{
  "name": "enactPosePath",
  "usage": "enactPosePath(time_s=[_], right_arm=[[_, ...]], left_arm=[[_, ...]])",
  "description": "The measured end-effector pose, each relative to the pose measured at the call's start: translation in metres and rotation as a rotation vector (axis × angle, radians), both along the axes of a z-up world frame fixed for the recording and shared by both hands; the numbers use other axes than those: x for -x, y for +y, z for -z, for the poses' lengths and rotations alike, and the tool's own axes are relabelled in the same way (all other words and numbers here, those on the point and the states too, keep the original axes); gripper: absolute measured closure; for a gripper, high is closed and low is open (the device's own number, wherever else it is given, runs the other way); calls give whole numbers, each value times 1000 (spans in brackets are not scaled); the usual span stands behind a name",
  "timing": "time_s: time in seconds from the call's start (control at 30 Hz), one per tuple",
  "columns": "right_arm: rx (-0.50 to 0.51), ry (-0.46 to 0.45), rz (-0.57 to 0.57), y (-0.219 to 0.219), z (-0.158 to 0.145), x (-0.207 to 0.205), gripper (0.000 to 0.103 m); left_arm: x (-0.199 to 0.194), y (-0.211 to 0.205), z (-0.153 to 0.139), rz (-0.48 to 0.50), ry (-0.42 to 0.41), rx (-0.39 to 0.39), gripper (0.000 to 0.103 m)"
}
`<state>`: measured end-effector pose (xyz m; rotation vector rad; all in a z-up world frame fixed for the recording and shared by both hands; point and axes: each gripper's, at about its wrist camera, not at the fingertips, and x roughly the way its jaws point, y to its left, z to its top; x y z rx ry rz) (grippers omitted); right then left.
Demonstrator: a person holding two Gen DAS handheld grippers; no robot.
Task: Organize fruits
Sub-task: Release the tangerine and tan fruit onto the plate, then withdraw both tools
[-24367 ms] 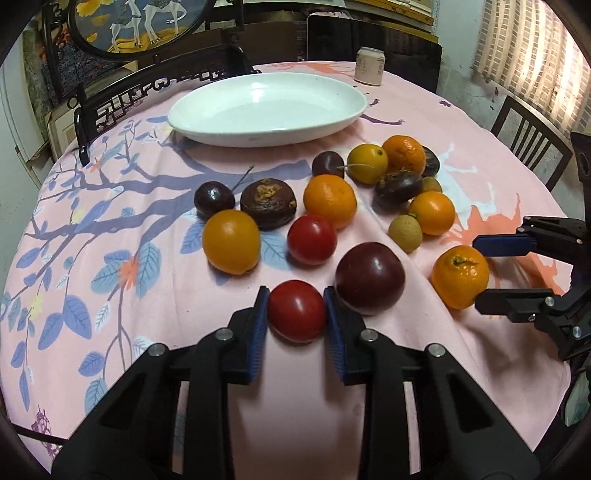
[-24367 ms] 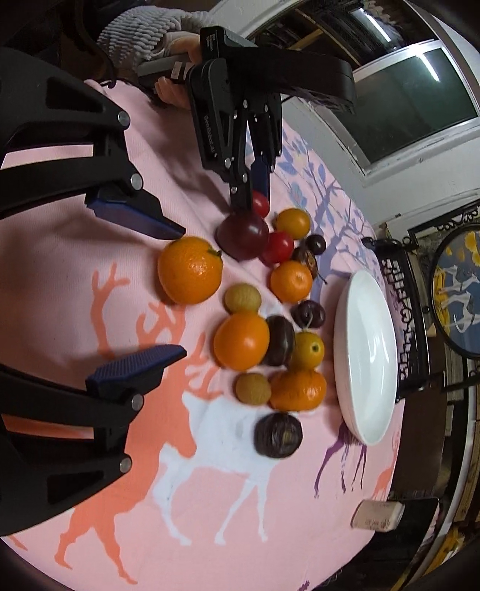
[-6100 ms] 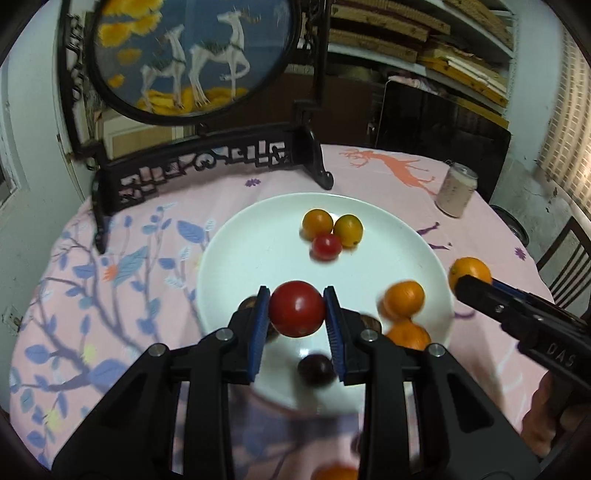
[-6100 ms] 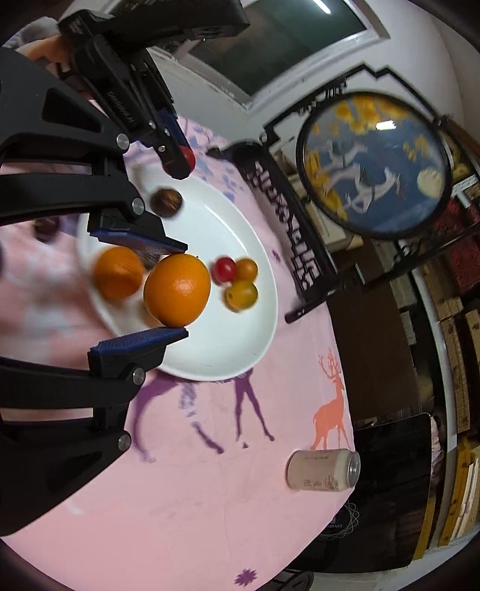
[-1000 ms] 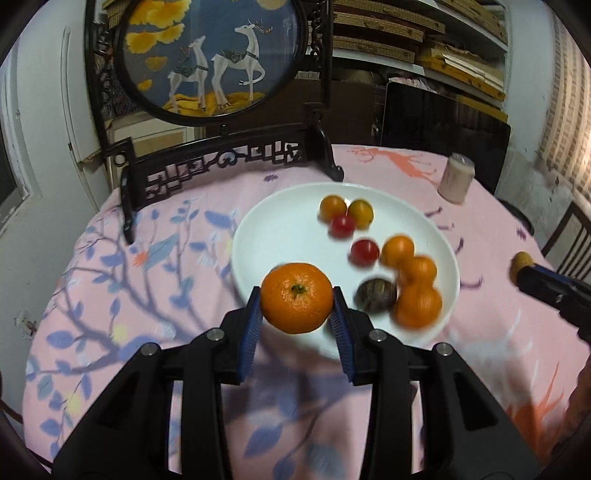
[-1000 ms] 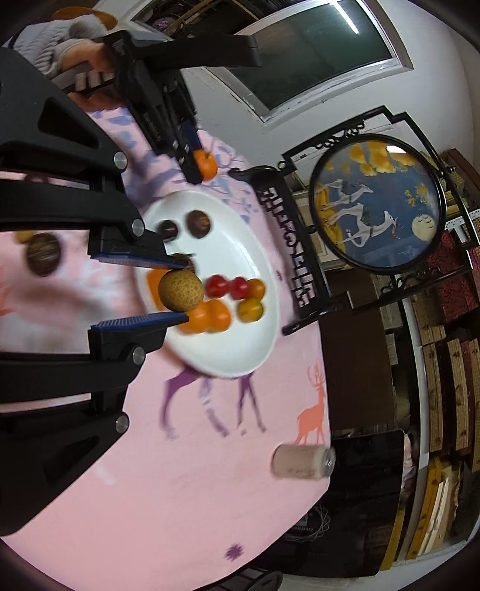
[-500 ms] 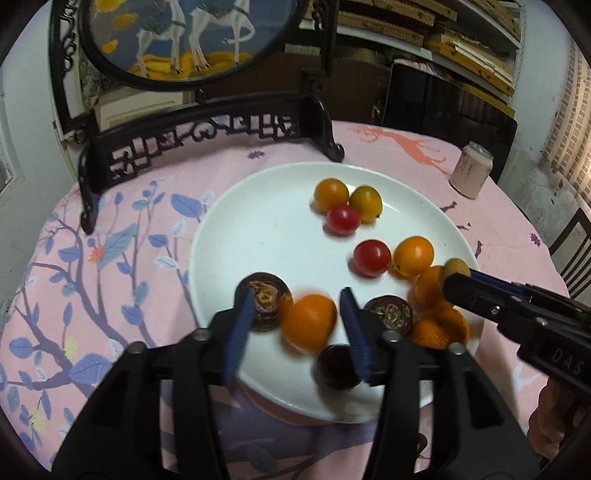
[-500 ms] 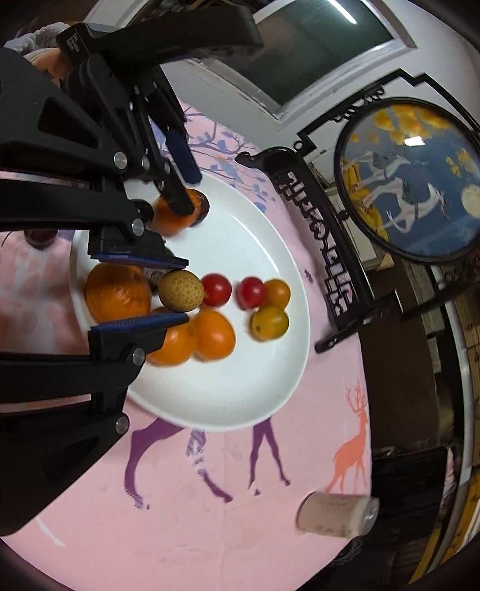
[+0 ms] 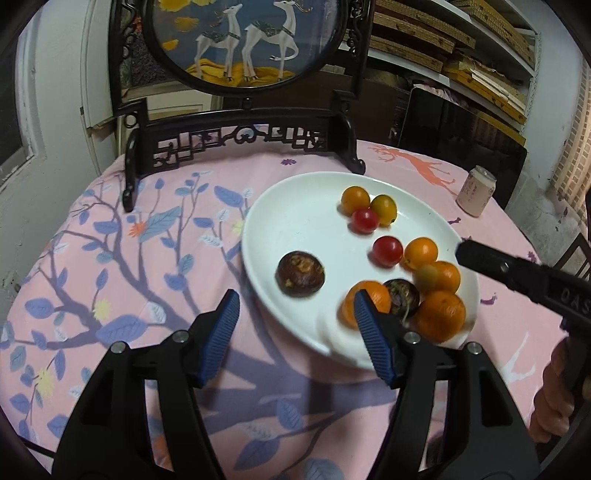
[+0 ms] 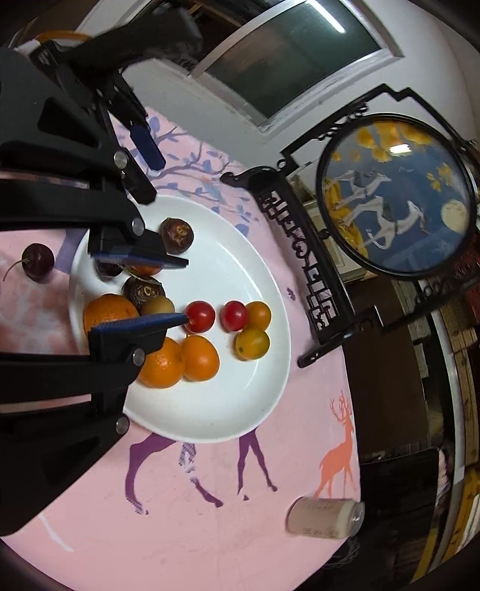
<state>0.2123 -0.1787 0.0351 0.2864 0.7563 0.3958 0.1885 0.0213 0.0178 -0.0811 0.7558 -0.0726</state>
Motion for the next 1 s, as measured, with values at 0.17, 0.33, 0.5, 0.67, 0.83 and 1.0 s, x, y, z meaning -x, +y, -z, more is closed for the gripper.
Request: enactPosePath(time_s=[0.17, 0.33, 0.5, 0.67, 0.83, 1.0], right_arm=[[27, -72, 34, -15, -8, 22, 50], [-10, -46, 60, -36, -1, 47, 50], [-2, -66, 63, -41, 4, 83, 46], [31, -61, 82, -45, 16, 113, 41], [24, -48, 119, -57, 22, 124, 37], [6, -42, 141, -65, 23, 127, 36]], left_arm=[[10, 4, 1, 4, 4, 0, 34], [26, -1, 4, 37, 3, -17, 29], [51, -8, 3, 78, -12, -38, 25], [95, -21, 5, 175, -48, -63, 22], [136, -33, 13, 290, -65, -80, 19], [152, -40, 19, 376, -41, -82, 18]])
